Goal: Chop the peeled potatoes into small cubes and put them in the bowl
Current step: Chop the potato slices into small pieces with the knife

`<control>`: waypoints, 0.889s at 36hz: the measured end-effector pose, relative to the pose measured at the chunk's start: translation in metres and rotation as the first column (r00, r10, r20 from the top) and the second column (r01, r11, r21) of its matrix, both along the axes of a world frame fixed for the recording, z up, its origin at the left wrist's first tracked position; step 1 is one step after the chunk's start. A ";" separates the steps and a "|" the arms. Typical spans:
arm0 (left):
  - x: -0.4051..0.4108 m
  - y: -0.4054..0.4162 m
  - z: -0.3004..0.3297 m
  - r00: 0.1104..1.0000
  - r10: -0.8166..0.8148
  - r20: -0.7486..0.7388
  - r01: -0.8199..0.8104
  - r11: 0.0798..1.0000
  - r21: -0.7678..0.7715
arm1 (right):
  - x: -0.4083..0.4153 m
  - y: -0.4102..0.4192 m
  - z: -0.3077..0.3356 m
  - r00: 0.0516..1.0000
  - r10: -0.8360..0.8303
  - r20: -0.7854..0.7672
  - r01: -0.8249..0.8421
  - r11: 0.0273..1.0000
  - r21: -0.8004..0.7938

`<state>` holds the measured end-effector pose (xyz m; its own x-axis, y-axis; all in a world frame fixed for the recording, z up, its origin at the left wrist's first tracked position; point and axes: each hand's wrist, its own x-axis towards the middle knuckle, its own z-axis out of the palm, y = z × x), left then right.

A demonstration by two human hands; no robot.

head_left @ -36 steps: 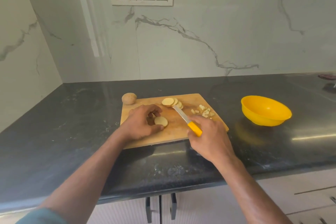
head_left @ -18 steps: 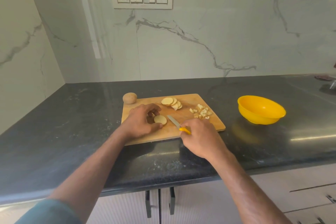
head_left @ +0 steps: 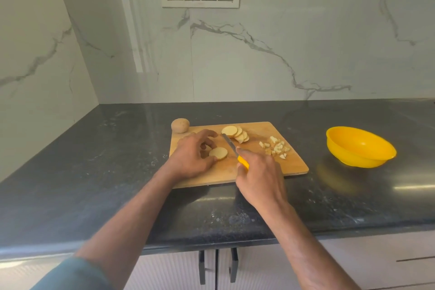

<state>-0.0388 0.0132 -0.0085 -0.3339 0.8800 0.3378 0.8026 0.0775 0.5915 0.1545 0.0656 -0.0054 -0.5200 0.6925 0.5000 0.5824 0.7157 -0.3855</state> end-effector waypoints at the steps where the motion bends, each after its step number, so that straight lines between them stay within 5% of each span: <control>1: -0.002 0.000 -0.001 1.000 -0.004 0.010 0.004 1.000 0.001 | 0.000 0.000 0.000 1.000 0.005 0.001 -0.005 1.000 -0.003; 17: -0.001 0.008 -0.004 0.994 0.090 -0.063 -0.086 0.995 0.056 | -0.006 -0.003 0.000 0.999 0.033 0.039 -0.033 0.999 0.003; 32: 0.001 0.011 -0.004 0.978 -0.012 -0.208 0.000 0.998 -0.059 | -0.009 -0.009 0.001 0.993 0.090 0.078 -0.091 0.996 0.017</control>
<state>-0.0379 0.0242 -0.0127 -0.2565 0.9020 0.3472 0.9082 0.1021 0.4058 0.1459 0.0570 -0.0044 -0.6177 0.6308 0.4697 0.5422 0.7742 -0.3266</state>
